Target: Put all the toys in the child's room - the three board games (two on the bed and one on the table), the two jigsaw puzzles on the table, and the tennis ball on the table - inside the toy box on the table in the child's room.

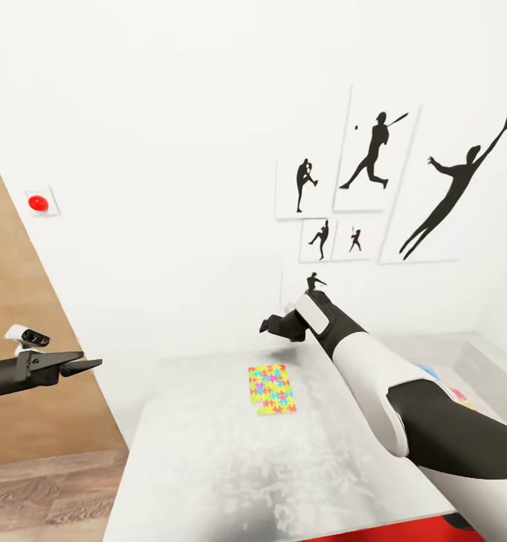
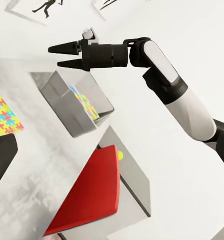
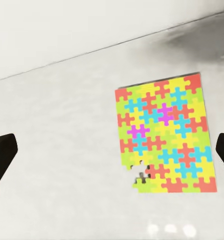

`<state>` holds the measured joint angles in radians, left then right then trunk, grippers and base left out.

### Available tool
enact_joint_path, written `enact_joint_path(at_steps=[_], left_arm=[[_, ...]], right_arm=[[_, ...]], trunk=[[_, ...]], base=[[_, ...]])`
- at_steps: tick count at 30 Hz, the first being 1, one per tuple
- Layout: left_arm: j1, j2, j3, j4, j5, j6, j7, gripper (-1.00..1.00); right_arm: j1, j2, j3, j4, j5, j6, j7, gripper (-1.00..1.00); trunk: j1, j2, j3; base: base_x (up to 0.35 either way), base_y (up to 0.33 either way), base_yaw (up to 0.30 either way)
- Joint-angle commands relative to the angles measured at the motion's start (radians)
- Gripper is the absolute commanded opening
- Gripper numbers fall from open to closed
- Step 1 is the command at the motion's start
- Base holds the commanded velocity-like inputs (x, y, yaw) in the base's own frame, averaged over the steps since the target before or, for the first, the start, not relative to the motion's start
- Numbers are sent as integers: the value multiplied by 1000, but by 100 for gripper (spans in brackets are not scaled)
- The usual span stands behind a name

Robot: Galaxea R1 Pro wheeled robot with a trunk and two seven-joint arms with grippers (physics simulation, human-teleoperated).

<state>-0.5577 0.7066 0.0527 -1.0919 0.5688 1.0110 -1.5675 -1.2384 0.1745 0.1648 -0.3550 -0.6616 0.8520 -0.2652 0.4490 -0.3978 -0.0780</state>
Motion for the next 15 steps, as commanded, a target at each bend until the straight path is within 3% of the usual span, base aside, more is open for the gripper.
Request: enact_joint_path(at_steps=[1,15], left_arm=[[-1,1,-1,0,1,11,-3,100],[-1,1,0,0,3,11,-3,100]], right_arm=[[-1,0,4,-1,-10,1,-9,100],[1,0,5,0,-10,0,-9,100]], trunk=[[1,-2,-2],[1,-2,-2]], base=[[182,0,1],[21,0,0]])
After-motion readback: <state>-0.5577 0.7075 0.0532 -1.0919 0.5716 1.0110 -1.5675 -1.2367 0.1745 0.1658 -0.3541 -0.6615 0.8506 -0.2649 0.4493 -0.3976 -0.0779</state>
